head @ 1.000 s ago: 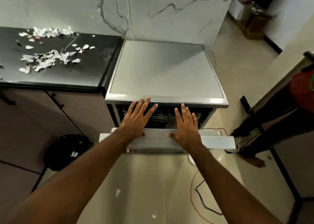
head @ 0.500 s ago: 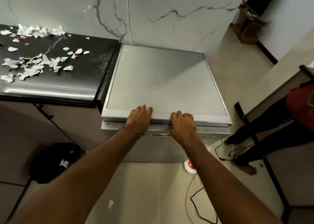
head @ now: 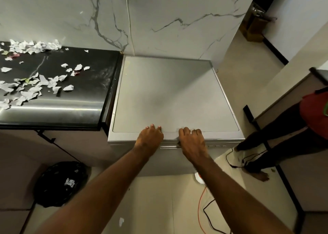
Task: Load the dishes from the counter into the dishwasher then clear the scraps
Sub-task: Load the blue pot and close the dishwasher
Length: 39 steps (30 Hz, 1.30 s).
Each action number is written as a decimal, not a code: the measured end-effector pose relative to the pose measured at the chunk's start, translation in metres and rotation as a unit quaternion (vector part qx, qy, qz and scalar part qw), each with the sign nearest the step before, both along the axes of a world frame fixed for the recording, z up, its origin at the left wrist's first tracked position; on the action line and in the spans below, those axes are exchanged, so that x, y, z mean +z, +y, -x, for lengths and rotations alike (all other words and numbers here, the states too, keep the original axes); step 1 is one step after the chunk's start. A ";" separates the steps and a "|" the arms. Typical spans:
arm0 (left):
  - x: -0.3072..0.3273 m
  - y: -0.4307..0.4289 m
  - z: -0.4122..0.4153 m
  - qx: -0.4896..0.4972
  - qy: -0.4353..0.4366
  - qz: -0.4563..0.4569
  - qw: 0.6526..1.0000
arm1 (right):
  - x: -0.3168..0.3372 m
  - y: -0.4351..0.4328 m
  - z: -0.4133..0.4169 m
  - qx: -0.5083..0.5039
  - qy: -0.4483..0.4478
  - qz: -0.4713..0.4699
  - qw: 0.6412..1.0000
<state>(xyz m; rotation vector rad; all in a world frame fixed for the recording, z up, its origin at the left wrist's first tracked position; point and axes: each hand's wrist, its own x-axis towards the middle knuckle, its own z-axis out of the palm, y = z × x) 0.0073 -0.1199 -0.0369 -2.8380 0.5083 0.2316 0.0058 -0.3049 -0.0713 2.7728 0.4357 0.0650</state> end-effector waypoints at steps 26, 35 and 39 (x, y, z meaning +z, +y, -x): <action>0.093 0.086 -0.159 0.123 0.012 0.141 0.982 | 0.122 0.058 -0.190 0.016 0.036 -0.238 0.970; 0.186 0.133 -0.312 0.089 -0.058 0.148 0.983 | 0.195 0.109 -0.284 0.013 -0.015 -0.274 0.962; 0.221 0.140 -0.367 0.076 -0.067 0.127 0.987 | 0.224 0.120 -0.317 0.020 -0.045 -0.281 0.959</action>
